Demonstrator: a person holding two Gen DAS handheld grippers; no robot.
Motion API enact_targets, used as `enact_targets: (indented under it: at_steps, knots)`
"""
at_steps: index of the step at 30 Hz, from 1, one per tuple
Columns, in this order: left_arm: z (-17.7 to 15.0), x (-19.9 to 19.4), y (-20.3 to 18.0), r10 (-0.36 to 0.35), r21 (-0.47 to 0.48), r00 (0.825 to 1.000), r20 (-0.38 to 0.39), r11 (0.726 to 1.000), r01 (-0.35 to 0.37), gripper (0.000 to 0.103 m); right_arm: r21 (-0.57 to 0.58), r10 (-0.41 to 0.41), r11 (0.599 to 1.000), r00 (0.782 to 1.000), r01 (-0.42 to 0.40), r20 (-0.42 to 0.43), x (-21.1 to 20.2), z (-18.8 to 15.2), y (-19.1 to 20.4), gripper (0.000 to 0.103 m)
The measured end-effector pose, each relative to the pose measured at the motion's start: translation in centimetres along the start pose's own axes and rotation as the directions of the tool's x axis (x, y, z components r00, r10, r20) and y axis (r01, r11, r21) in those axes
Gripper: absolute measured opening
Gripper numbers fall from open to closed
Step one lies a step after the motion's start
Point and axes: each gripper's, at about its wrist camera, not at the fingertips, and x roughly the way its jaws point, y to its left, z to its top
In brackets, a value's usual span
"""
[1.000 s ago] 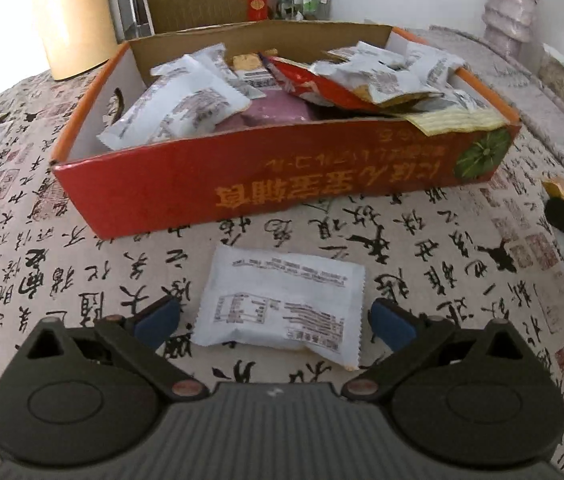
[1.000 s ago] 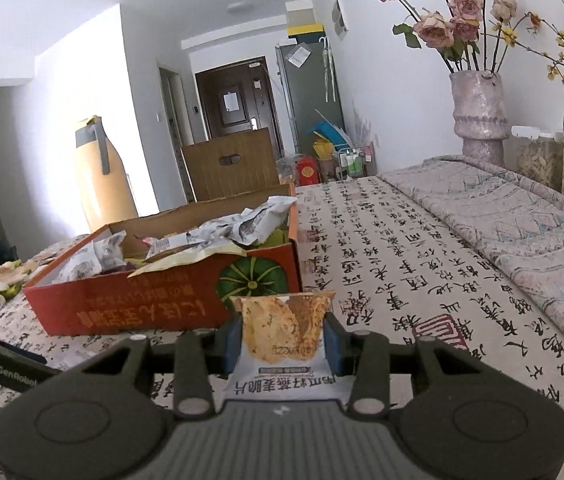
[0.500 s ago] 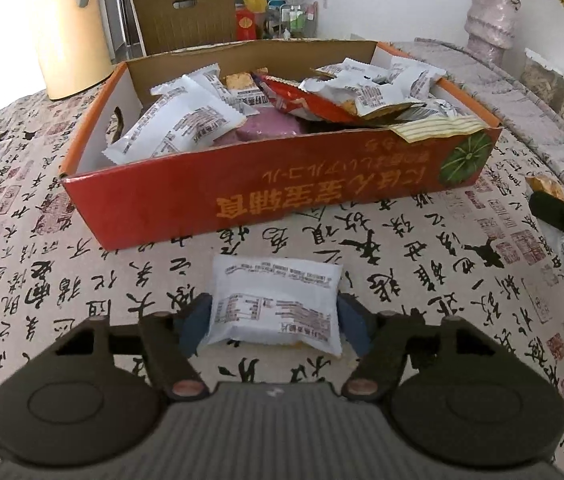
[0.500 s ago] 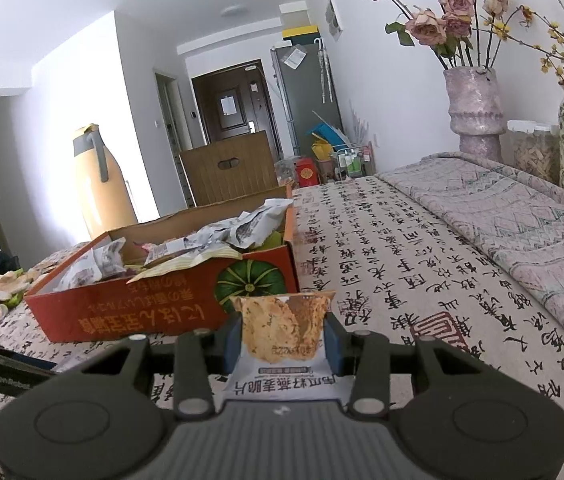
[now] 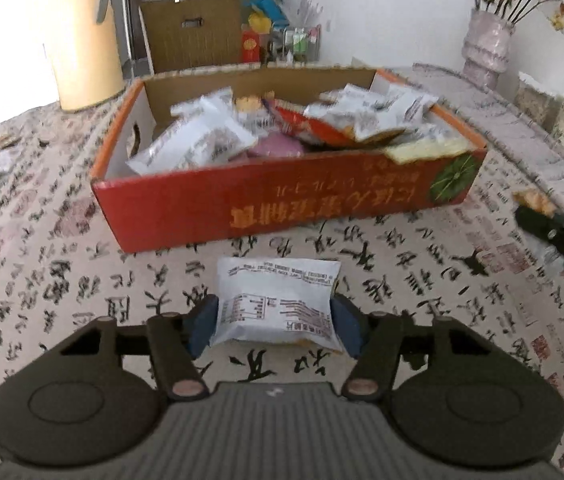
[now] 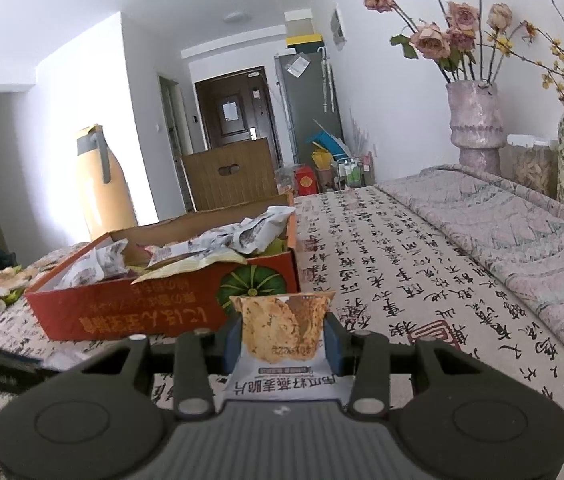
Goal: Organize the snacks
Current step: 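Carry both packets over the box, lower them in and open both tools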
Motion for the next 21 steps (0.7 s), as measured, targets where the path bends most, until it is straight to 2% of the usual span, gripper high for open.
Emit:
enact_targets:
  at_steps: [9, 21]
  knots:
    - [2.7, -3.9, -0.4, -0.008, 0.008, 0.99, 0.143, 1.0, 0.007, 0.063, -0.05, 0.056, 0.997, 0.997, -0.053, 0.061, -1.2, 2.4, 2.6, 0.041]
    - [7.3, -4.8, 0.0, 0.029, -0.03, 0.968, 0.25, 0.999, -0.023, 0.063, -0.098, 0.11, 0.99, 0.987, -0.098, 0.119, 1.7, 7.4, 6.0, 0.041]
